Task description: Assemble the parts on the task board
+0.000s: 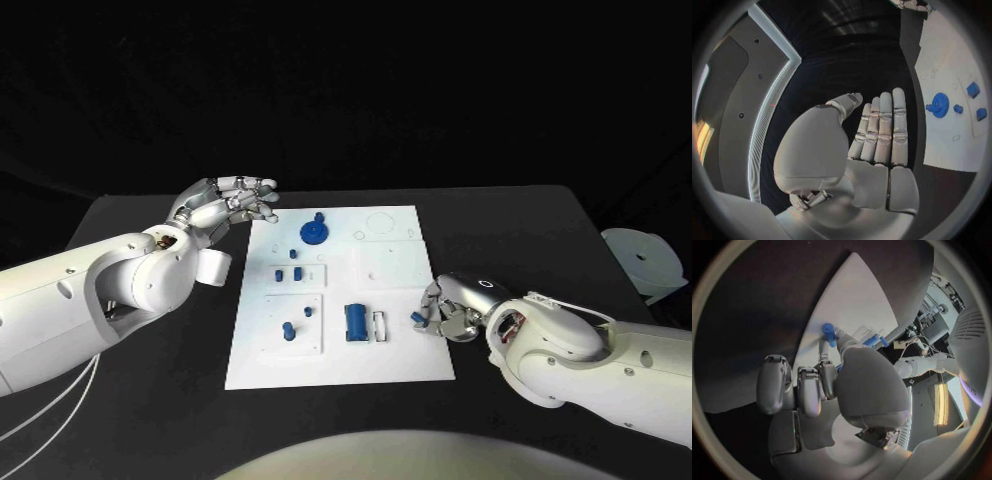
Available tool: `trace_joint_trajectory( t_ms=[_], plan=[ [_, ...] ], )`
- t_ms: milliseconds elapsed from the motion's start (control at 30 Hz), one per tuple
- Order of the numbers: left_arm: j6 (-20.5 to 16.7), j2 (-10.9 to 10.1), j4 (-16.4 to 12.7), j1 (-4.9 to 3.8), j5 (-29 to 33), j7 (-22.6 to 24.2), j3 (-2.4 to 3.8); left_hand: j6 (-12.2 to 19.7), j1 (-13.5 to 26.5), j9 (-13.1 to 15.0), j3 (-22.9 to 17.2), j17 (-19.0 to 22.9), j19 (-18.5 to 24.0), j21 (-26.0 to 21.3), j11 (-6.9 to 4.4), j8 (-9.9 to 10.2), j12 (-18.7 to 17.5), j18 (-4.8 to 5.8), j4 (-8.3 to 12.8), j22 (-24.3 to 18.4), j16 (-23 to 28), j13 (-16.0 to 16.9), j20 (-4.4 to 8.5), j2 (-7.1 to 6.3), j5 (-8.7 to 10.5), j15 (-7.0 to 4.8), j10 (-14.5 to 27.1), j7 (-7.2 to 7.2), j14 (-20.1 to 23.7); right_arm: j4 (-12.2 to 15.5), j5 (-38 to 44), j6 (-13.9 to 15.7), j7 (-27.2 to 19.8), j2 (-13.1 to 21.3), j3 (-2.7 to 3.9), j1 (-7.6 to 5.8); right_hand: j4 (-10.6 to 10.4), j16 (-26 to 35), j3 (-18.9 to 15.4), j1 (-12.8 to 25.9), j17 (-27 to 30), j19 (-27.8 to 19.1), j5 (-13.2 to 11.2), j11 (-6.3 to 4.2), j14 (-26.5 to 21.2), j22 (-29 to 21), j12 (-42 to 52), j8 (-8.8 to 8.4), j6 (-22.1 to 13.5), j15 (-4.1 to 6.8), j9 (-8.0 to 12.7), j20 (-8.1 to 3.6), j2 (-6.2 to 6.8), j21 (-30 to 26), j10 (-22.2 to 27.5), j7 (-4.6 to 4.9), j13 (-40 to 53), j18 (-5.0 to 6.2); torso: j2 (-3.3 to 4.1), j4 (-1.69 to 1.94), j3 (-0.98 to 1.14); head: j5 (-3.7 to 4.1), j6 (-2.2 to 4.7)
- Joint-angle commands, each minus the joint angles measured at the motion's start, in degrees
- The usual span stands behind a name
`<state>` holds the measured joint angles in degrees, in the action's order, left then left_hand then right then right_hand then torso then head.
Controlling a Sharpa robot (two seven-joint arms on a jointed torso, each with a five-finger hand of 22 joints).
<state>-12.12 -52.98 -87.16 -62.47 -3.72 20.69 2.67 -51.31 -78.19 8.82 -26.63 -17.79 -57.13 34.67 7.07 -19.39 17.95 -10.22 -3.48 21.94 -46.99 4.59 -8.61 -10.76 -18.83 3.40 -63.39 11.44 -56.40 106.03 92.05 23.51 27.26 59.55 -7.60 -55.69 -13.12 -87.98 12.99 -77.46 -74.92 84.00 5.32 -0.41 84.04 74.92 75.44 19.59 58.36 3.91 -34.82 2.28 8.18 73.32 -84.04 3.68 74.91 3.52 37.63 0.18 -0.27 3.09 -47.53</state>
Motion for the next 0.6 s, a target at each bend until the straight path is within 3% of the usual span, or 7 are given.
trace_joint_trajectory(
  t_ms=[33, 133, 200, 267, 533, 600],
  plan=[
    [0.94, -0.02, -0.21, -0.02, 0.24, 0.35, 0.03, -0.06, -0.21, -0.09, 0.10, 0.09, -0.38, -0.37, 0.25, 0.28, -0.37, -0.16, 0.10, -0.09, 0.12, 0.10, 0.04, 0.22, -0.29, 0.12, 0.18, 0.25, 0.05, -0.11, 3.79, -4.30, 1.69, -0.21, -0.44, 0.66, 0.75, 0.13, 2.46, -2.03, -8.84, 1.32, 1.97, -0.33, 4.70, 11.12, 0.03, -0.43, 0.73, 0.39, 0.55, -0.24, -0.03, 0.32, -0.50, -0.07, 5.66, -0.53, 0.00, 0.02, -0.02, -0.03, -0.06],
    [0.93, -0.06, -0.23, -0.02, 0.24, 0.33, 0.03, -0.06, -0.20, -0.10, 0.10, 0.10, -0.39, -0.39, 0.25, 0.29, -0.38, -0.16, 0.09, -0.10, 0.12, 0.10, 0.04, 0.23, -0.30, 0.13, 0.19, 0.25, 0.05, 0.05, 4.43, -4.60, 1.78, -0.27, -0.44, 0.71, 1.83, 0.14, 5.99, -3.11, -8.86, 1.34, 5.04, -0.43, 4.70, 11.12, -0.15, -0.77, 1.26, 0.48, 0.83, -0.38, 0.86, 0.30, -0.41, -0.15, 5.60, -0.54, -0.05, -0.03, -0.04, -0.07, -0.09],
    [0.93, -0.09, -0.24, -0.02, 0.24, 0.32, 0.03, -0.06, -0.20, -0.10, 0.10, 0.10, -0.39, -0.39, 0.25, 0.29, -0.38, -0.16, 0.09, -0.10, 0.12, 0.10, 0.04, 0.23, -0.30, 0.13, 0.19, 0.25, 0.05, 0.16, 4.75, -4.82, 1.84, -0.30, -0.44, 0.74, 1.96, 0.15, 6.94, -2.90, -8.86, 1.35, 5.56, -0.45, 4.70, 11.13, -0.09, -0.83, 1.43, 0.43, 0.87, -0.40, 1.20, 0.32, -0.45, -0.10, 5.65, -0.54, -0.06, -0.05, -0.05, -0.08, -0.12],
    [0.93, -0.11, -0.26, -0.02, 0.24, 0.31, 0.03, -0.06, -0.20, -0.10, 0.10, 0.10, -0.39, -0.39, 0.25, 0.29, -0.38, -0.16, 0.09, -0.10, 0.12, 0.10, 0.04, 0.23, -0.30, 0.13, 0.19, 0.25, 0.05, 0.24, 4.96, -4.96, 1.89, -0.32, -0.44, 0.76, 2.64, 0.15, 9.22, -2.76, -8.89, 1.35, 8.40, -0.44, 4.71, 11.13, -0.18, -0.87, 1.70, 0.45, 0.86, -0.47, 1.92, 0.30, -0.40, -0.05, 5.63, -0.53, -0.06, -0.03, -0.05, -0.06, -0.15],
    [0.89, -0.16, -0.29, -0.02, 0.24, 0.29, 0.03, -0.06, -0.26, -0.11, 0.08, 0.11, -0.40, -0.40, 0.24, 0.29, -0.38, -0.16, 0.13, -0.11, 0.12, 0.10, 0.06, 0.24, -0.31, 0.12, 0.20, 0.24, 0.06, 0.46, 5.06, -4.23, 2.07, -0.43, -0.44, 0.79, 4.36, 0.15, 13.97, -1.75, -8.94, 1.39, 9.35, -0.58, 4.72, 11.15, -0.16, -0.64, 1.80, 0.56, 0.36, -0.47, 2.43, 0.34, -0.50, -0.25, 5.69, -0.56, -0.04, 0.06, -0.06, -0.02, -0.17],
    [0.88, -0.17, -0.29, -0.02, 0.24, 0.28, 0.03, -0.06, -0.26, -0.11, 0.08, 0.11, -0.40, -0.40, 0.24, 0.29, -0.38, -0.16, 0.13, -0.11, 0.12, 0.10, 0.06, 0.24, -0.31, 0.12, 0.20, 0.24, 0.06, 0.70, 4.52, -3.42, 2.10, -0.40, -0.44, 0.79, 4.81, 0.11, 15.96, -0.33, -9.07, 1.42, 10.78, -0.62, 4.75, 11.17, -0.13, -0.30, 1.57, 0.54, -0.19, -0.47, 2.58, 0.40, -0.60, -0.27, 5.72, -0.57, -0.03, 0.06, -0.06, -0.04, -0.18]
  ],
)
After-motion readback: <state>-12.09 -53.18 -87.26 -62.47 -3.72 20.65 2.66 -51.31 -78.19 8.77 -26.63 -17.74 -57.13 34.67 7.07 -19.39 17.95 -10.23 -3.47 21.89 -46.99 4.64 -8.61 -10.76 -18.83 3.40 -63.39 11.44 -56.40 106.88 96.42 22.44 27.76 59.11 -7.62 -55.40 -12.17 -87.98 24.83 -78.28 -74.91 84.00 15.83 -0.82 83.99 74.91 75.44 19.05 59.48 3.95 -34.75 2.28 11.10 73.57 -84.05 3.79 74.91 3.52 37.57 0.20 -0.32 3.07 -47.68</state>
